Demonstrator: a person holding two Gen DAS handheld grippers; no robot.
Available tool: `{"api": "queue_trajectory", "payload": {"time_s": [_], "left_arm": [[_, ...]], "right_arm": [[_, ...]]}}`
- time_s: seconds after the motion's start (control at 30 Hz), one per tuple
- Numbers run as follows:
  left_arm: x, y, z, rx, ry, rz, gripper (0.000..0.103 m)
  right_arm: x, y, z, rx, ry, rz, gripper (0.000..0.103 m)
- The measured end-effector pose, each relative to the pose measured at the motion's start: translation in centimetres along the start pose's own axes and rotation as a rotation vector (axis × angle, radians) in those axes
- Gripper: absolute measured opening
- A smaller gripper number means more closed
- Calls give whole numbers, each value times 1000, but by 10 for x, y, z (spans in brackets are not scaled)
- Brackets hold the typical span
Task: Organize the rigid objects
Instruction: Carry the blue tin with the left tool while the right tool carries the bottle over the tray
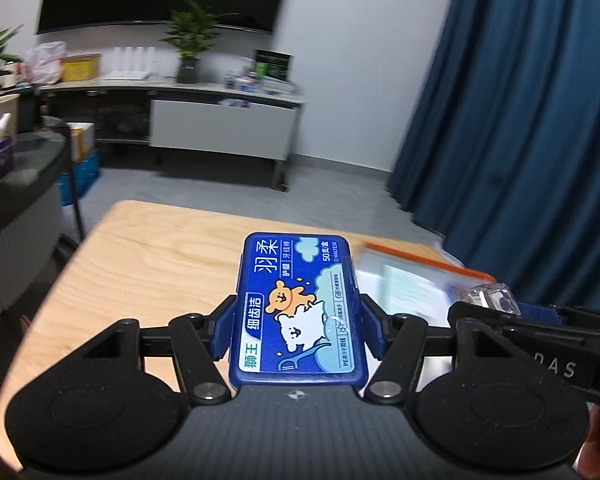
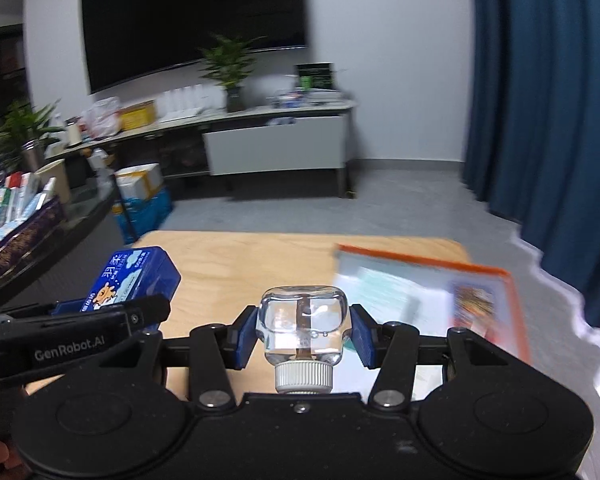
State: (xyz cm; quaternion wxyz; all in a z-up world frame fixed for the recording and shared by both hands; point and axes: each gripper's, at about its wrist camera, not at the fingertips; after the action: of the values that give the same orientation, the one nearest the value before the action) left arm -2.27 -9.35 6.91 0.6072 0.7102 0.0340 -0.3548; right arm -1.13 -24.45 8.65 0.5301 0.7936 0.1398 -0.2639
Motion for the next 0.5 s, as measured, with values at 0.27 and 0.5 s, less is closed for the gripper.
{"api": "queue_trajectory", "payload": {"time_s": [0.27,0.5], "left_arm": [[-17,-9,50,88,-65,16,63],[-24,-12,70,138,-81,24,63]], "right_arm": [[-56,-17,44,81,-85,74,60],[-83,-25,65,116,-94,103,60]]}}
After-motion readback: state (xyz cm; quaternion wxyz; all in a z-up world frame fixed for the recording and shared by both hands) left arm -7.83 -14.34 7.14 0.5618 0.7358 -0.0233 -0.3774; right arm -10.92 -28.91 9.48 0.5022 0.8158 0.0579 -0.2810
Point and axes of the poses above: each gripper's, at about its wrist camera, not at the fingertips, and x roughly the way its jaws point, z to its right, y to its top, and after that the axes turned 15 degrees about x, right-handed
